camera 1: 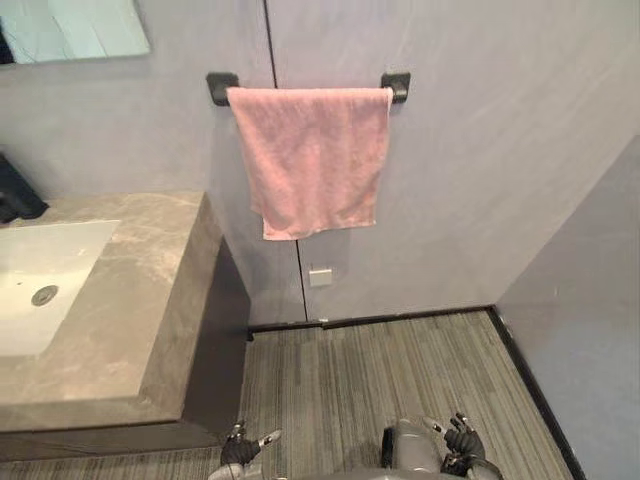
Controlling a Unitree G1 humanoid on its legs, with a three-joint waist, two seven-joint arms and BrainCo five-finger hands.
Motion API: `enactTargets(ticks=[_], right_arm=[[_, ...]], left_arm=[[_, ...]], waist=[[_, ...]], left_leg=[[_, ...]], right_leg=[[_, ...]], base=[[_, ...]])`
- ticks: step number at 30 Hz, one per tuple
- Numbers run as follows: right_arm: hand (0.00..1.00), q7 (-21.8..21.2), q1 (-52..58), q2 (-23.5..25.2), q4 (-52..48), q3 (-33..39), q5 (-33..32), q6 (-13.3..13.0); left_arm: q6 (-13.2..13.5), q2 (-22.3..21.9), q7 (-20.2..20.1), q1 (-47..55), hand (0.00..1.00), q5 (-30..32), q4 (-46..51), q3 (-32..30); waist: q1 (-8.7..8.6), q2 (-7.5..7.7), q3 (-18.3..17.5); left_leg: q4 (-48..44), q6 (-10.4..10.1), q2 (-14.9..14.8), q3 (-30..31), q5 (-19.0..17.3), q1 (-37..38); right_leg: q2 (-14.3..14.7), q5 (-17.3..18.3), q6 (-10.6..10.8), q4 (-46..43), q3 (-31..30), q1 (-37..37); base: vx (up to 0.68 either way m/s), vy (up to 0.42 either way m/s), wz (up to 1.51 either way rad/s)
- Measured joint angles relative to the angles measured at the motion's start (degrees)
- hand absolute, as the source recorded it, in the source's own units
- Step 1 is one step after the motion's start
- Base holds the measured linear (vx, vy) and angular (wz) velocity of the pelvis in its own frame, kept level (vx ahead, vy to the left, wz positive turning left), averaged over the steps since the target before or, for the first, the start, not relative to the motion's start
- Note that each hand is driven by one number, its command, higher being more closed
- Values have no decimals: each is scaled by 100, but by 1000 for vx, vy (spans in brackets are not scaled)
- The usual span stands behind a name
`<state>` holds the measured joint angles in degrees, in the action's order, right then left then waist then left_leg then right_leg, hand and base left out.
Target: Organize washtable
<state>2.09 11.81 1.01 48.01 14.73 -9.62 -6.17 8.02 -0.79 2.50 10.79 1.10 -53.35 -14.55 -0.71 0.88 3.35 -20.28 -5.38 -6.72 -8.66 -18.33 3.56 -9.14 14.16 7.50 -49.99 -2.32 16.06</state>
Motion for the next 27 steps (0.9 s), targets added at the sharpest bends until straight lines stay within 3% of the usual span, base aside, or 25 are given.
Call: enactTargets(ticks=[1,2,3,4,5,6,8,9,10,12,14,15,16,18,19,20,21,22,23,24,26,27], right_arm=[[0,-23,55,28,6,2,1,3],[0,-34,71,32,4,16,-7,4],[0,-59,95,-24,3,107,-41,1],[0,-56,97,-126,20,110,-57,2],[0,-56,79,-207,24,101,-68,-2],[0,-50,68,-220,13,98,-80,-7],[0,46,-113,-324,71,101,-108,-16],[0,50,-195,-366,87,96,-107,-14],[0,48,-304,-306,79,68,-101,-23],[0,48,-279,-357,70,70,-76,-38],[0,56,-214,-395,121,124,-30,-26],[0,53,-217,-391,124,145,-24,-28],[0,45,-197,-355,158,294,-13,-49],[0,45,-261,-308,297,628,5,-121],[0,45,-261,-303,336,768,3,-138],[0,37,-413,-272,669,1013,2,-128],[0,36,-451,-207,790,1017,2,-124],[0,34,-466,-122,960,1082,1,-140],[0,38,-482,-83,1004,1177,0,-143],[0,40,-543,-78,1044,1242,1,-153],[0,33,-679,-152,1126,1246,13,-137],[0,31,-605,-155,1144,1343,98,-111]], left_arm=[[11,-20,3,4,0,-4,16,-150],[7,-41,4,9,0,-6,50,-215],[0,-153,7,10,0,-12,42,-388],[11,-244,-13,13,0,-49,55,-392],[20,-247,-7,6,0,-72,103,-392],[32,-240,-12,6,0,-96,120,-405],[71,-226,-14,27,0,-276,192,-566],[70,-223,-18,27,0,-315,209,-662],[74,-224,-21,36,0,-338,227,-899],[74,-212,-5,29,0,-334,224,-1177],[33,-172,17,124,0,-318,175,-1432],[4,-134,18,165,0,-318,154,-1512],[-51,-132,26,249,0,-320,46,-1699],[-113,-261,77,467,0,-331,-77,-1961],[-119,-272,96,501,0,-331,-120,-1985],[-138,-218,133,534,0,-330,-169,-1924],[-133,-117,136,526,0,-330,-166,-1864],[-131,-6,138,448,0,-329,-201,-1833],[-133,73,144,411,0,-328,-229,-1800],[-130,105,146,391,0,-328,-278,-1688],[-115,60,144,386,0,-321,-309,-1435],[-63,18,151,383,0,-310,-280,-1258]], waist=[[41,65,-43],[51,147,-64],[65,-49,-115],[235,-208,-125],[307,-236,-70],[318,-208,-64],[446,-173,-53],[473,-131,-50],[429,-39,-15],[372,12,22],[326,147,101],[312,170,118],[329,194,111],[337,164,103],[336,119,87],[315,111,101],[301,245,96],[255,407,66],[294,428,51],[346,355,69],[425,138,147],[448,-69,115]], left_leg=[[-117,-36,106,244,85,-315],[-231,-62,141,409,119,-524],[-371,-106,95,774,228,-937],[-294,15,13,1010,504,-1193],[-219,-31,-30,1140,761,-1324],[-184,-78,-18,1226,884,-1410],[172,-439,-108,1342,1246,-1612],[336,-439,-110,1342,1389,-1643],[499,-379,-136,1186,1554,-1692],[-471,89,-331,513,1228,-2013],[-1288,554,-553,-11,877,-2063],[-1433,599,-646,-61,836,-2064],[-1614,623,-919,-182,820,-2020],[-1339,604,-1459,-369,854,-1807],[-1117,466,-1528,-473,837,-1740],[-612,67,-1109,-640,847,-1772],[-365,63,-864,-543,966,-1819],[26,257,-561,-605,1138,-1885],[-26,312,-583,-849,1082,-1954],[-389,350,-721,-1337,989,-2147],[-936,531,-455,-981,683,-2456],[-1199,705,-174,-777,395,-2688]], right_leg=[[12,450,152,164,-321,-244],[78,588,198,411,-430,-314],[274,714,241,1141,-387,-557],[458,780,2,2046,-399,-925],[498,660,-253,2160,-277,-913],[463,649,-270,2140,-137,-858],[496,626,-411,1913,254,-553],[482,625,-494,1910,311,-486],[375,499,-586,1974,553,-465],[185,388,-617,2028,1152,-519],[-186,320,-562,2099,1961,-733],[-273,256,-543,2156,2163,-797],[-413,95,-476,2291,2463,-887],[-632,-194,-152,2616,2933,-1092],[-710,-264,-43,2692,3063,-1162],[-790,-364,57,3045,3269,-1328],[-772,-358,71,3281,3255,-1374],[-847,-725,-42,3855,3380,-1632],[-952,-957,-49,4034,3599,-1722],[-1084,-1174,69,4128,3896,-1816],[-1264,-1543,9,4104,4107,-1977],[-1463,-1832,29,3922,4193,-2109]], base=[[-170,-266,112],[-192,-291,129],[-185,-245,123],[-242,-288,132],[-155,-172,99],[-273,-198,112],[-315,-161,89],[-282,-120,54],[-222,-68,90],[-183,-9,137],[-164,93,174],[-143,248,159],[-84,271,139],[-39,379,136],[-16,549,165],[-13,431,160],[-5,401,212],[10,204,148],[35,306,153],[35,420,99],[47,623,104],[44,518,116]])
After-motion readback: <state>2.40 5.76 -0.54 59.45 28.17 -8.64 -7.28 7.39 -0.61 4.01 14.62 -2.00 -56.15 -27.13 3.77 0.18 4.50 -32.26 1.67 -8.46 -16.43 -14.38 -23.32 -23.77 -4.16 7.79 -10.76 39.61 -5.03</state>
